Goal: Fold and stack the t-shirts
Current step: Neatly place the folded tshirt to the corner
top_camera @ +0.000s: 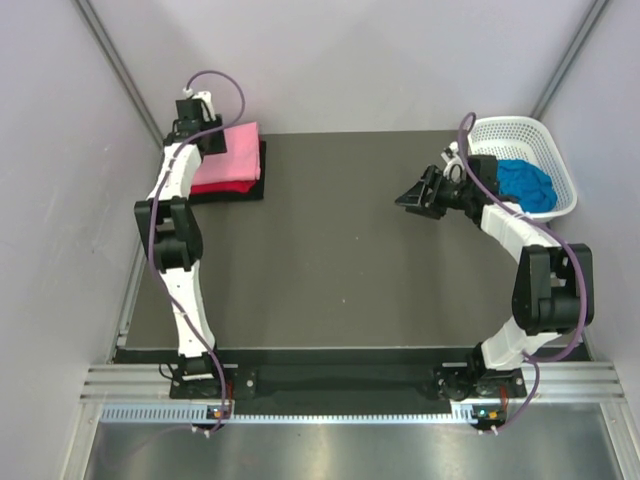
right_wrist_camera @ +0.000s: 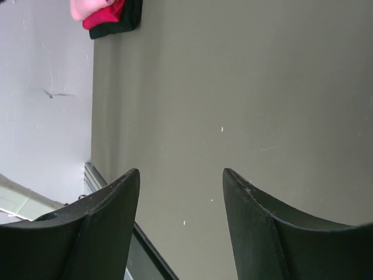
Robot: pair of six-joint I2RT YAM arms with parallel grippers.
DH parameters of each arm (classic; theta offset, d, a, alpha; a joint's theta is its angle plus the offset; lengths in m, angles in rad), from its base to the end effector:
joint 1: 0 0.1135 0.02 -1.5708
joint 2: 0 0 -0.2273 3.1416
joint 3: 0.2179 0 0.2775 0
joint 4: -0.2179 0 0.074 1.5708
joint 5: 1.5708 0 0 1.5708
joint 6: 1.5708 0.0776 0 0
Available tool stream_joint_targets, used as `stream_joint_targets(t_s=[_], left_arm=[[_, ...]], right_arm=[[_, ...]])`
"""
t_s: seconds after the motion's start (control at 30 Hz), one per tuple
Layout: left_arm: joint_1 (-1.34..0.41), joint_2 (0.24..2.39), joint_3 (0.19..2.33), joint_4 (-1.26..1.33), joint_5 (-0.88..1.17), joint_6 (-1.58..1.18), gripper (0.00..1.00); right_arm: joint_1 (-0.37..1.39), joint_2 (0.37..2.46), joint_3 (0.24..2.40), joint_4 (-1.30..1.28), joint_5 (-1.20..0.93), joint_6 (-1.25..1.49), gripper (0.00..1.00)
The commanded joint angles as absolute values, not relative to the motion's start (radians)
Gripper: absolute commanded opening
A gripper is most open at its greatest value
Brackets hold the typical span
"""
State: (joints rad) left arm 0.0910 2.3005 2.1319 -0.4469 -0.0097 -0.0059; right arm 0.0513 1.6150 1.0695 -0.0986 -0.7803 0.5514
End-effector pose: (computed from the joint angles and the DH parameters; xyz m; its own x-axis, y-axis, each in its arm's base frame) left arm 0.5700 0.0528 0.2091 -0.5744 -0.0583 -0.8165 -0.1021 0.9948 0.0008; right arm 0.3927 0.0748 0.1737 -0.8242 0.3305 -0.4598 -0.1954 0.5961 0.7787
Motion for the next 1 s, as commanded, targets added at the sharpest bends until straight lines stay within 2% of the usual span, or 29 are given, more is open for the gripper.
stream_joint_targets(t_s=[0.0,0.27,0.37,0.53,0.7,0.8,0.9,0.97], left_arm=[[0.017,2.175,2.059,-0.371,0.149,-0.081,0.53],[-0.041,2.171,1.904,-0.371,0.23,-0.118,0.49],[-0.041,2.19,1.888,-0.376,0.236,-0.114,0.49],[-0.049,2.217,1.89,-0.385,0.363,-0.143,0.45],[-0.074,2.149,1.899,-0.4,0.419,-0.175,0.45],[-0.11,2.096,1.875,-0.396,0.518,-0.222,0.46],[-0.185,2.013,1.786,-0.403,0.606,-0.252,0.45],[-0.241,1.9,1.643,-0.346,0.618,-0.262,0.45]], right_arm=[[0.089,1.591,1.127,-0.109,-0.756,0.529,0.6],[0.14,1.517,1.137,-0.179,-0.712,0.518,0.6],[0.138,1.494,1.121,-0.193,-0.704,0.519,0.6],[0.138,1.463,1.123,-0.224,-0.692,0.517,0.6],[0.14,1.419,1.14,-0.302,-0.658,0.489,0.6],[0.14,1.394,1.147,-0.377,-0.638,0.459,0.6],[0.149,1.324,1.106,-0.41,-0.579,0.446,0.6],[0.159,1.243,1.069,-0.406,-0.549,0.454,0.6]])
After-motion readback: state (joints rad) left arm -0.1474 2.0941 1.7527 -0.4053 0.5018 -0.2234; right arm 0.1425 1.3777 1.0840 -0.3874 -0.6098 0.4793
